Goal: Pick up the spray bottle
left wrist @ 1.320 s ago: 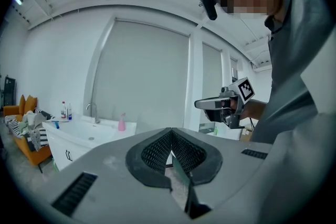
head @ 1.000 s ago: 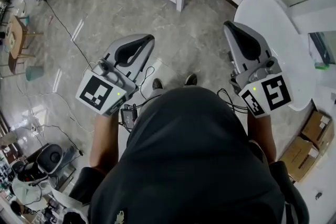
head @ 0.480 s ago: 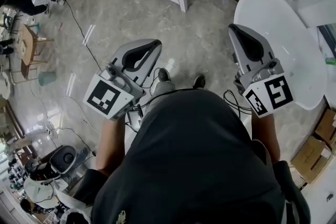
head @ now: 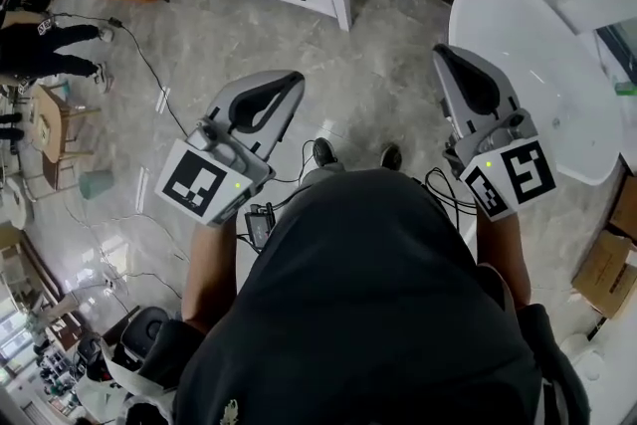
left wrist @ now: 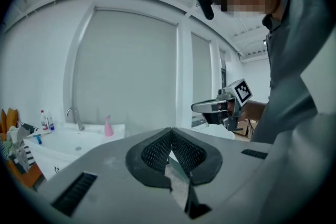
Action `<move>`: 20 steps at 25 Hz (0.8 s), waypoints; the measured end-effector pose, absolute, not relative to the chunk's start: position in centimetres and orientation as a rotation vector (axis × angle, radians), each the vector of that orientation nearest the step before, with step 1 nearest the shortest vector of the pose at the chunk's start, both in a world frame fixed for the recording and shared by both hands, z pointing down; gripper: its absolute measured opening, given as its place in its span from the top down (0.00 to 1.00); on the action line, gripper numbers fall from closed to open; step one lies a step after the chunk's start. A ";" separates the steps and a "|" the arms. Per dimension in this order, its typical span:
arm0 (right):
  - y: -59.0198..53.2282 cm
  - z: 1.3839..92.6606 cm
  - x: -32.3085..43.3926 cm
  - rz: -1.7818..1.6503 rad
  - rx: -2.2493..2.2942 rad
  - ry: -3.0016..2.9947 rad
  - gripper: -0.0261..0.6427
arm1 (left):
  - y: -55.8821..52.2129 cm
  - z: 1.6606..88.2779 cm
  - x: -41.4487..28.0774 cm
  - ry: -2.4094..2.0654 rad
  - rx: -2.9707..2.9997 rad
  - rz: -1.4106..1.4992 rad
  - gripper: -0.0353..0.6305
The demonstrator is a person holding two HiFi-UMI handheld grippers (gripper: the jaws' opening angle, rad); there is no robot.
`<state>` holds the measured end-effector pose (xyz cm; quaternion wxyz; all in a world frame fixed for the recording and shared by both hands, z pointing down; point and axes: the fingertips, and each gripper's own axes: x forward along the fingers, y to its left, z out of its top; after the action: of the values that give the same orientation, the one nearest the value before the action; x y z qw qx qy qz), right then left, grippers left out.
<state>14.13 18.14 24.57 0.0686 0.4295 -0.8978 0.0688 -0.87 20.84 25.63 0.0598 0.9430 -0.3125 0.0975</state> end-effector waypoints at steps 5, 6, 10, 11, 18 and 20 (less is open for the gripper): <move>17.2 24.0 10.0 0.164 1.324 -2.670 0.95 | 19.0 25.7 -4.9 -0.921 2.887 0.218 0.94; 17.0 23.8 9.1 0.156 1.329 -2.667 0.95 | 18.7 25.5 -5.8 -0.912 2.896 0.198 0.94; 16.1 22.8 6.7 0.117 1.363 -2.644 0.95 | 17.3 26.2 -8.8 -0.900 2.900 0.190 0.94; 15.9 22.8 6.4 0.116 1.373 -2.634 0.95 | 17.0 26.3 -9.4 -0.896 2.904 0.188 0.94; 14.1 23.0 5.2 0.126 1.438 -2.579 0.95 | 14.9 27.0 -12.8 -0.887 2.888 0.181 0.94; 13.4 23.0 5.3 0.127 1.426 -2.577 0.95 | 14.0 27.4 -13.2 -0.905 2.888 0.186 0.94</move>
<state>5.35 13.43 23.03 0.0966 0.4815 -0.8701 0.0430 -13.18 14.00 27.43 0.0547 0.9510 -0.2980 0.0611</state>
